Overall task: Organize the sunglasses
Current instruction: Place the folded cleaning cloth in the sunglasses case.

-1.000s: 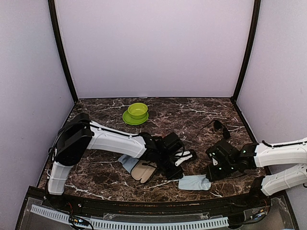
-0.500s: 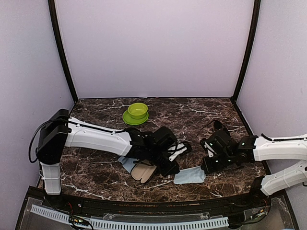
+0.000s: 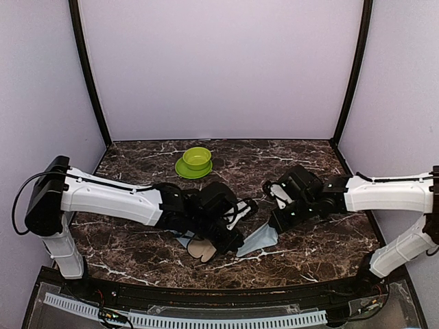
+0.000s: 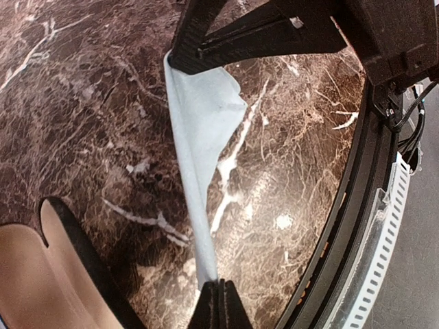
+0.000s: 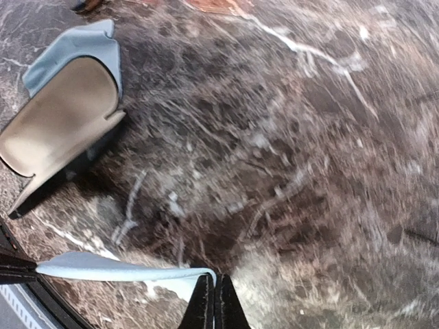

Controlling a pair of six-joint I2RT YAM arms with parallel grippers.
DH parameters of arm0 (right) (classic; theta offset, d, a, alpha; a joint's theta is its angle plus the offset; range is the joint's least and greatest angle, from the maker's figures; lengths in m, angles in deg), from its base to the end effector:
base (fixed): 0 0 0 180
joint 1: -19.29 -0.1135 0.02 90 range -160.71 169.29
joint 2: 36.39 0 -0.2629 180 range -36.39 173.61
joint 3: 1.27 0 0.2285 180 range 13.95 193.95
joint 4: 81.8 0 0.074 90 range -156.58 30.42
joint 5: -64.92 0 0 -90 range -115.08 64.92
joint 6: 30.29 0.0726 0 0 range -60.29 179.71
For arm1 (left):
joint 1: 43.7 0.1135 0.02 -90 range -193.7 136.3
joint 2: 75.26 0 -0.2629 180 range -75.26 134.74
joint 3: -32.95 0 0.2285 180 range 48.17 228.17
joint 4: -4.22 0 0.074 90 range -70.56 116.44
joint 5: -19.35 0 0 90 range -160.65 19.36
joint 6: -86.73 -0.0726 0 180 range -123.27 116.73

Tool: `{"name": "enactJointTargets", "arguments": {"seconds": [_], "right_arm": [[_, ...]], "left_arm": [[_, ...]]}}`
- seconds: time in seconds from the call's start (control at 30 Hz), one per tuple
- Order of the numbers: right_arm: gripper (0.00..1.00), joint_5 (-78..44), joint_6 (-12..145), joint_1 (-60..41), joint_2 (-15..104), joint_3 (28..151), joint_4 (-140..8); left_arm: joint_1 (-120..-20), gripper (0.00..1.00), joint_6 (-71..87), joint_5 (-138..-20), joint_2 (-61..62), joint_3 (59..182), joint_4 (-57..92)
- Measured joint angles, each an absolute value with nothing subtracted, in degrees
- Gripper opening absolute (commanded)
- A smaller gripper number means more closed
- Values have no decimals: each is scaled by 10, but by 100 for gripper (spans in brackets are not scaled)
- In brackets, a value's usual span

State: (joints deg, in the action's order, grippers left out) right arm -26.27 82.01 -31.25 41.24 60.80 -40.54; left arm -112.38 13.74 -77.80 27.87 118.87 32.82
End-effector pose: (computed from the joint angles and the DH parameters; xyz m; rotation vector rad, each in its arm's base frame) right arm 0.1690 0.2029 0.1863 -0.6334 2.5513 0.4430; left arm 0.1369 -0.3757 0.1972 1.1632 2.2547 -0.8163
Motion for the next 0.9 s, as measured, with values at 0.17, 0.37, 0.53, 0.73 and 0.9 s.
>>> {"name": "enactJointTargets", "arguments": {"seconds": [0.17, 0.37, 0.53, 0.73, 0.9], "right_arm": [[0, -230, 783, -313, 474, 670, -407], [0, -186, 749, -313, 536, 740, -398], [0, -158, 730, -317, 585, 798, -392], [0, -143, 712, -323, 637, 860, -391], [0, -135, 702, -326, 674, 893, -382]], "left_arm": [[-1124, 0, 175, -759, 235, 1142, 329], [-1124, 0, 223, -740, 185, 1088, 327], [-1124, 0, 258, -719, 144, 1051, 325], [-1124, 0, 292, -694, 110, 1030, 329], [-1124, 0, 315, -678, 103, 1014, 331]]}}
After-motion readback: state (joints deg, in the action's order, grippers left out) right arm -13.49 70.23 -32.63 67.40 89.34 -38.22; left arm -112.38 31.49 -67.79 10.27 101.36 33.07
